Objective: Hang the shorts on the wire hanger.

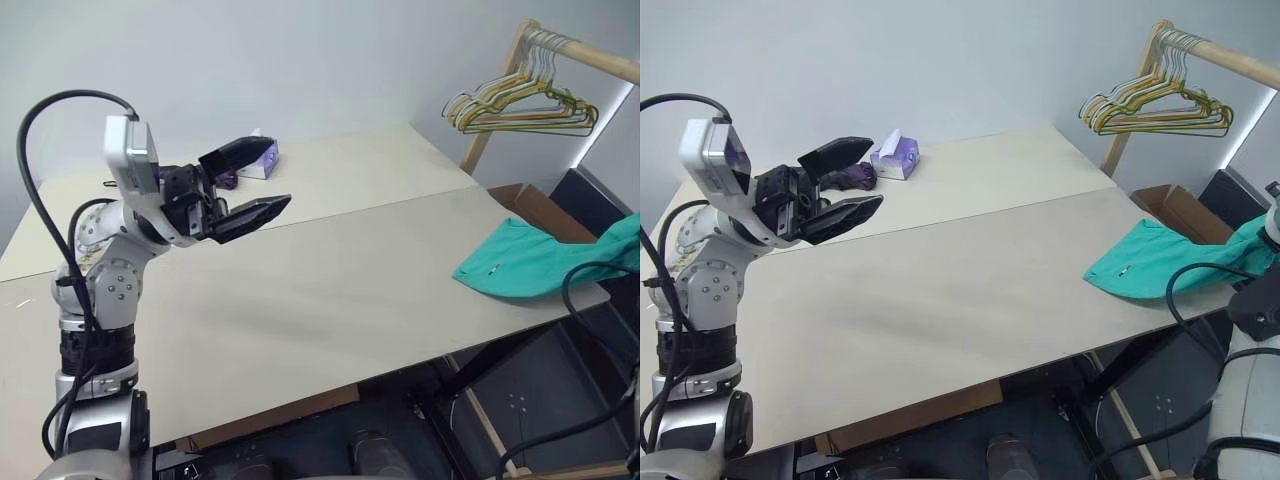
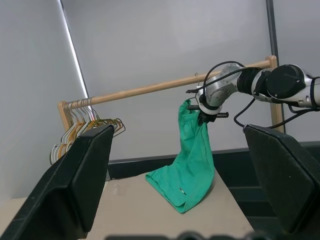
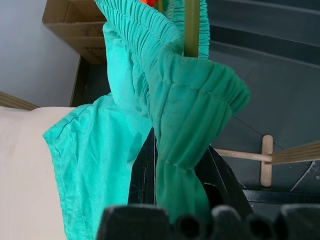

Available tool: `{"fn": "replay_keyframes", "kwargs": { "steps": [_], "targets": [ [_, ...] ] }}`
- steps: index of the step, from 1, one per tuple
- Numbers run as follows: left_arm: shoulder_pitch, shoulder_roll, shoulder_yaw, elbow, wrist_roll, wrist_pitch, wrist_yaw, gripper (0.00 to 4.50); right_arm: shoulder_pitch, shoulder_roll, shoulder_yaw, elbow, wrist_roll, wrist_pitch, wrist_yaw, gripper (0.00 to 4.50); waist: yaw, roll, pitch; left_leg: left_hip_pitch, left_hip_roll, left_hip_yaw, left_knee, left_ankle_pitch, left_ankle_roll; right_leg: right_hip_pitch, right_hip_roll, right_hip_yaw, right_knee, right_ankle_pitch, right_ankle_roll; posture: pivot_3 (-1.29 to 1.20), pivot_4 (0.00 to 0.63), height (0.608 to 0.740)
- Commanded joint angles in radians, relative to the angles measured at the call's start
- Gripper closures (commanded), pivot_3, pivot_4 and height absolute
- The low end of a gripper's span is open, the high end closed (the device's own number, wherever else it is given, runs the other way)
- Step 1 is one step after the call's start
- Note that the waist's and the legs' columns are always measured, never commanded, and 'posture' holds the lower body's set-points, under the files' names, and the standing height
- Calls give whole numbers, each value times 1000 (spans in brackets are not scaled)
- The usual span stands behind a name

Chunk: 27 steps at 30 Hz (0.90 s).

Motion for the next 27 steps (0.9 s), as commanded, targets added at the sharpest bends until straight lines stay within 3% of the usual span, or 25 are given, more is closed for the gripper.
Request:
{"fn": "replay_keyframes", "kwargs": {
  "steps": [1, 11, 17, 23, 26, 27],
  "targets": [
    [-34, -8, 10, 19, -11, -23, -20, 0, 7, -2, 84, -37, -15, 16, 27, 3244, -1, 1, 0, 0, 0, 0, 0, 0, 0, 0, 0, 0, 0, 0, 0, -154, 0, 740],
    [-59, -27, 3, 43, -7, -34, -40, 0, -10, 11, 200, -129, -33, 59, -1, 22, -13, 2, -1, 0, 0, 0, 0, 0, 0, 0, 0, 1, 0, 0, 0, -146, 0, 740],
    [-25, -28, -6, 23, 13, -31, -20, 0, 19, 63, 358, -348, -142, 140, -45, 22, -15, 4, -1, 0, 0, 0, 0, 0, 0, -1, 0, 1, 1, 0, 0, -136, 0, 740],
    [-14, -31, -11, 16, 24, -23, 11, 0, 88, 114, 627, -540, -372, 91, -61, 22, -20, 4, -1, 0, 0, 0, 0, 0, 0, -1, 0, 1, 1, 0, 0, -129, 0, 740],
    [-7, -21, -14, 33, 52, -24, 34, 0, 135, 118, 824, -633, -518, 5, -5, 22, -21, 5, -2, 0, 0, 0, 0, 0, 0, -1, 0, 1, 1, 0, 0, -122, 0, 740],
    [7, -10, -14, 44, 70, -31, 31, 0, 171, 124, 885, -664, -523, -50, 95, 22, -23, 5, -2, 0, 0, 0, 0, 0, 0, -1, 0, 1, 1, 0, 0, -122, 0, 740]
  ]
}}
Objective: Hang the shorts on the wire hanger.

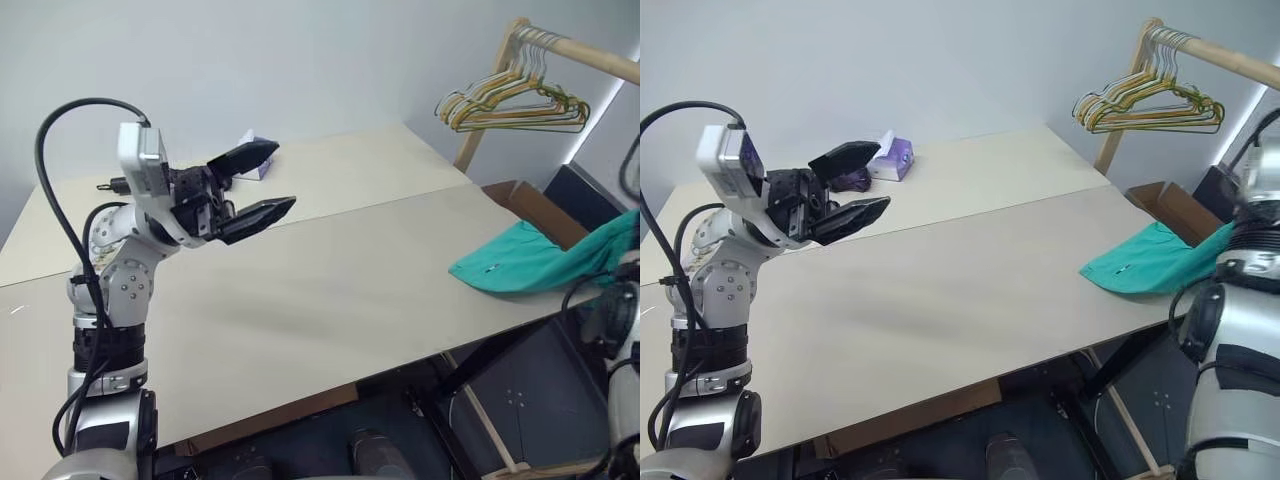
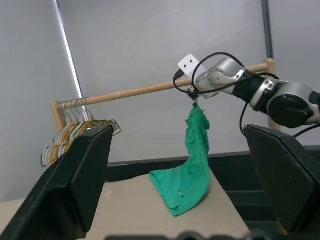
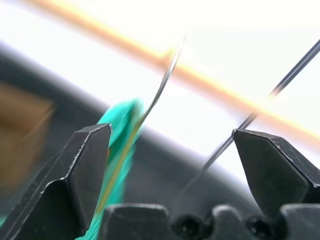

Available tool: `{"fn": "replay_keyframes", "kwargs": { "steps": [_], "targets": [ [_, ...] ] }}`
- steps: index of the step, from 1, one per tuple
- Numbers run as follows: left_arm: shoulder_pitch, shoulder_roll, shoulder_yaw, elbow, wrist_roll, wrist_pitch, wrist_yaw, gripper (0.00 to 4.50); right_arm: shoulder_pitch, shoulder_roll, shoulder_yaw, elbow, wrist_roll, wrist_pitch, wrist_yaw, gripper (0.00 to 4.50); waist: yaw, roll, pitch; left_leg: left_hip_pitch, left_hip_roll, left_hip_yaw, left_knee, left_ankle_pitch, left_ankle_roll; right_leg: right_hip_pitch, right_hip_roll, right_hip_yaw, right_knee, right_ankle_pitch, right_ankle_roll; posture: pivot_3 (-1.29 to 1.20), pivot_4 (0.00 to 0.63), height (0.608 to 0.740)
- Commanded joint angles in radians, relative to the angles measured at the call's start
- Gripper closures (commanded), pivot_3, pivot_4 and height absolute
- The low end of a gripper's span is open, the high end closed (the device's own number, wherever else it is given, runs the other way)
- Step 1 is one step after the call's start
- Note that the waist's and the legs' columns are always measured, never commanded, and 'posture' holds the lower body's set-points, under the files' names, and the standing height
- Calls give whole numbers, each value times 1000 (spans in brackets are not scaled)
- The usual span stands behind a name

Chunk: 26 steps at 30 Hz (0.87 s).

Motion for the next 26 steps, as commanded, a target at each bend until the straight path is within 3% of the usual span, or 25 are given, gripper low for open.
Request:
{"fn": "replay_keyframes", "kwargs": {
  "steps": [1, 7, 16, 22, 26],
  "targets": [
    [21, 33, 5, 13, 46, -19, 8, 0, 58, 11, 172, -137, -70, -148, 213, 22, -4, 0, 0, 0, 0, 0, 0, 0, 0, 0, 0, 0, 0, 0, 0, -114, 0, 740],
    [91, 100, -4, 28, 141, -26, 20, 0, 262, 53, 170, -401, 74, -252, 622, 22, 6, -1, 0, 6, 1, -2, 0, 0, 0, 6, 1, -2, 0, 0, 0, -43, 0, 740],
    [268, 184, -2, -70, 240, 1, 116, 0, 629, -62, 261, -684, 138, -489, 1122, 22, 124, -5, 1, 6, 0, -1, 0, -1, 1, 6, 0, -3, -2, 0, 1, 81, 0, 740],
    [320, 194, -12, -100, 276, 1, 154, 0, 722, -111, 293, -765, 131, -575, 1320, 22, 193, -8, 2, 7, 1, 0, 0, -1, 1, 6, 0, -3, -1, 0, 0, 107, 0, 740],
    [311, 211, -30, -96, 296, 53, 178, 0, 728, -93, 294, -779, 127, -533, 1381, 22, 212, -11, 2, 7, 1, 0, 1, -1, 1, 7, 0, -4, -1, 0, 0, 120, 0, 740]
  ]
}}
